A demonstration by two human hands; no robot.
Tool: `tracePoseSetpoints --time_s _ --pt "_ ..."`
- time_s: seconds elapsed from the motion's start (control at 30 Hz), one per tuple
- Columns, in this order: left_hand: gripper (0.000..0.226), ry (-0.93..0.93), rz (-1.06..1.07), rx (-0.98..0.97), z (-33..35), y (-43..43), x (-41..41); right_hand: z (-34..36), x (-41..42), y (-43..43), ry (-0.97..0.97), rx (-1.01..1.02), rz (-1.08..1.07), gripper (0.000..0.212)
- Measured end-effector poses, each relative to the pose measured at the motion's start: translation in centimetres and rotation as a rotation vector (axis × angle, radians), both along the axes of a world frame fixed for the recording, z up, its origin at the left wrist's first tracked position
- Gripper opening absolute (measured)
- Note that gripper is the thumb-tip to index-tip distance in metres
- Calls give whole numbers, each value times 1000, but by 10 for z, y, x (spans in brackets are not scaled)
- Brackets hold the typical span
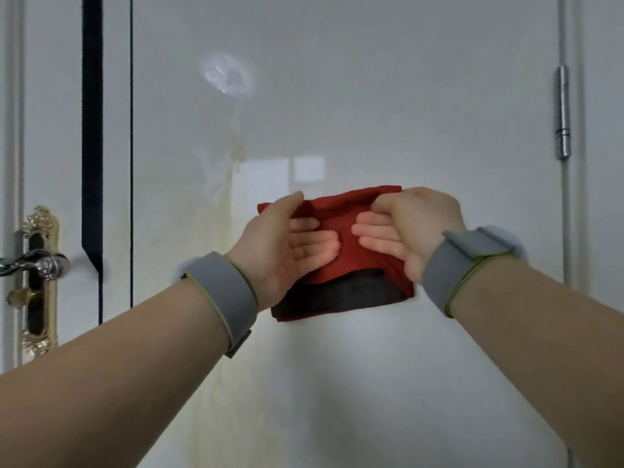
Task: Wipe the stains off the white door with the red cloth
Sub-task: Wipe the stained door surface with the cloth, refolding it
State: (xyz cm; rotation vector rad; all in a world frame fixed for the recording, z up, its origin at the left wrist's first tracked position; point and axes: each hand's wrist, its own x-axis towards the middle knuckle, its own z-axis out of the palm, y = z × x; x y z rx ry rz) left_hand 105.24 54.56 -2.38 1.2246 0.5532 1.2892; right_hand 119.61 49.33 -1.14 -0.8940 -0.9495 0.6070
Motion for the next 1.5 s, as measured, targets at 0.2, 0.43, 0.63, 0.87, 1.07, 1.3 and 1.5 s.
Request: tracePoseSetpoints --time_s 0.2,0.43,0.63,0.87,1.07,1.3,1.5 --pt "6 668 869 1147 -34 36 -14 -16 2 24 -130 228 -194 13" --pt "50 867 1013 1621 -62 52 7 -19 6 28 -196 259 -204 15" --pt "73 1042 1038 1440 -91 62 24 -11 10 28 -302 271 -224 9" --pt "75 1090 1078 1591 -5 83 11 59 12 38 -458 386 -365 12" --pt "80 1134 1116 1625 77 93 -6 132 7 53 -675 474 -654 8" --pt "89 1173 1146 1590 148 97 -10 191 2 64 -713 548 -764 13" --pt "90 1147 1163 1579 156 98 -9 192 8 66 -756 607 -764 6"
